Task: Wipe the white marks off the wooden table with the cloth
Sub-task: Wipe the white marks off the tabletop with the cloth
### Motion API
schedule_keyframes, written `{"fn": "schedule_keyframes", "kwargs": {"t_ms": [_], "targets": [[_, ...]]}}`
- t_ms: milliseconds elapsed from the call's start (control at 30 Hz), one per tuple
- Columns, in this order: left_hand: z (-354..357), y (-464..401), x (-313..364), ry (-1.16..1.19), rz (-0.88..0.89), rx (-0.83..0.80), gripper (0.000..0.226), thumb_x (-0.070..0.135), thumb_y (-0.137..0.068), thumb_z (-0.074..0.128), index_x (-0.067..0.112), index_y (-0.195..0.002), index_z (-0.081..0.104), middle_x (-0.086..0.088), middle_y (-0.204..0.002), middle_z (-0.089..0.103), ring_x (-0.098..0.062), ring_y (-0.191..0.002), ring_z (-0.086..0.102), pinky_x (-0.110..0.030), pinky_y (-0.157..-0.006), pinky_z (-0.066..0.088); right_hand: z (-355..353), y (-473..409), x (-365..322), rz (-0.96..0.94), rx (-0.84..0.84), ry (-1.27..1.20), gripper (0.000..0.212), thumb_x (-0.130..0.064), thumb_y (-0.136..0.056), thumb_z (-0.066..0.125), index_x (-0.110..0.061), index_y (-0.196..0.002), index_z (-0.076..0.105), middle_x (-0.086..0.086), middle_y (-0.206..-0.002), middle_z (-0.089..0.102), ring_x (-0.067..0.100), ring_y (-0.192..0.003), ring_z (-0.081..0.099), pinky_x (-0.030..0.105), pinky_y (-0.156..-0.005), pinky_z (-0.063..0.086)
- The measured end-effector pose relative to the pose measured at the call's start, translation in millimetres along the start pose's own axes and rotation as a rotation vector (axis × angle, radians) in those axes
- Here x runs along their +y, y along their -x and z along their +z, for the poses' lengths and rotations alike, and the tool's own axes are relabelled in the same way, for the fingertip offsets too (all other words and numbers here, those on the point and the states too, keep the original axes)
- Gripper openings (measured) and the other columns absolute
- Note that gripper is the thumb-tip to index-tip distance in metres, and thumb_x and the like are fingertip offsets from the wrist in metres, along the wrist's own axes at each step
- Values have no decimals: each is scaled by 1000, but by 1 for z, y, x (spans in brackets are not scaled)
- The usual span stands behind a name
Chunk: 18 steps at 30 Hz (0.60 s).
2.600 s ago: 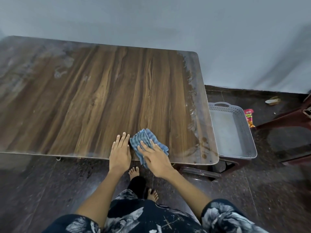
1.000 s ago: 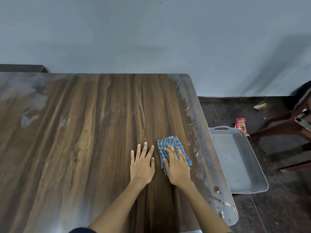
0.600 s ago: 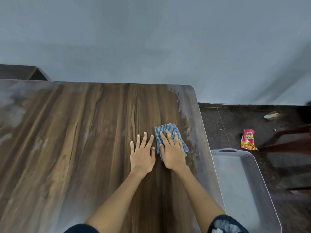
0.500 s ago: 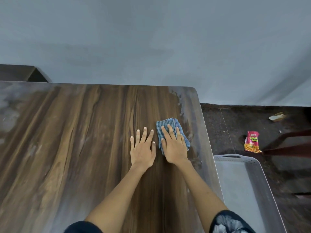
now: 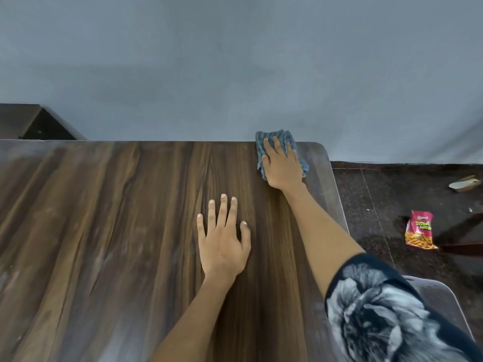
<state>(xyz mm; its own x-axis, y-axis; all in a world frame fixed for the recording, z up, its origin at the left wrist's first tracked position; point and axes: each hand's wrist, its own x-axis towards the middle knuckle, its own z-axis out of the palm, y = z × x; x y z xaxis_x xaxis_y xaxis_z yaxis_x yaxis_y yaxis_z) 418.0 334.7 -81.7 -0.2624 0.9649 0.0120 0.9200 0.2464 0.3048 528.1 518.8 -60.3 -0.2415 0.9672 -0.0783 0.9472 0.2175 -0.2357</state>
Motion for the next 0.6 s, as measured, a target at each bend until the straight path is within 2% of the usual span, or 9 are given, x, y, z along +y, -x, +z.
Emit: {"fn": "schedule_keyframes", "kwargs": {"t_ms": [100, 167, 233, 367, 433, 500, 600], "targets": [[-1, 2, 1, 10, -5, 9, 54, 43, -95, 22, 28, -147, 16, 6, -156, 12, -16, -145, 3, -40, -117, 1, -3, 10, -14, -142, -5, -47, 48, -28, -102, 26, -18, -149, 22, 4, -158, 15, 25, -147, 8, 38, -119, 8], [-2, 2, 1, 18, -14, 17, 54, 41, -95, 22, 26, -147, 18, 6, -156, 15, -15, -145, 4, -40, -117, 3, 2, 45, -17, -317, -28, -65, 47, -27, -101, 27, -17, -147, 28, 3, -157, 21, 21, -146, 13, 37, -121, 8], [-3, 2, 2, 29, -22, 20, 56, 41, -94, 19, 23, -147, 21, 6, -155, 17, -14, -144, 6, -39, -117, 3, 5, 91, -8, -404, -65, -58, 48, -29, -100, 24, -20, -146, 31, 0, -155, 26, 17, -145, 19, 38, -120, 13], [-1, 3, 2, 37, -31, 26, 55, 42, -94, 18, 24, -146, 21, 7, -154, 17, -13, -144, 6, -37, -117, 1, -5, 116, 41, -251, 1, 0, 52, -30, -97, 17, -19, -146, 31, -1, -154, 27, 19, -144, 22, 36, -120, 14], [-1, 2, 1, 41, -30, 27, 54, 41, -95, 19, 24, -146, 21, 7, -154, 17, -13, -144, 6, -38, -117, 2, -14, 88, 61, -113, 64, 38, 50, -24, -99, 22, -12, -147, 30, 7, -155, 26, 26, -144, 21, 36, -120, 11], [-1, 2, 1, 43, -29, 29, 53, 41, -96, 20, 25, -146, 21, 7, -154, 18, -13, -144, 5, -38, -117, 2, -21, 49, 67, 4, 52, 114, 50, -22, -101, 21, -8, -149, 21, 10, -158, 14, 27, -146, 9, 39, -120, 7], [-3, 2, 2, 54, -26, 37, 51, 39, -97, 22, 24, -145, 23, 7, -154, 20, -13, -144, 7, -38, -117, 2, -21, 5, 43, 39, 34, 135, 52, -23, -101, 21, -8, -150, 11, 11, -159, 7, 25, -147, 1, 43, -120, 2]]}}
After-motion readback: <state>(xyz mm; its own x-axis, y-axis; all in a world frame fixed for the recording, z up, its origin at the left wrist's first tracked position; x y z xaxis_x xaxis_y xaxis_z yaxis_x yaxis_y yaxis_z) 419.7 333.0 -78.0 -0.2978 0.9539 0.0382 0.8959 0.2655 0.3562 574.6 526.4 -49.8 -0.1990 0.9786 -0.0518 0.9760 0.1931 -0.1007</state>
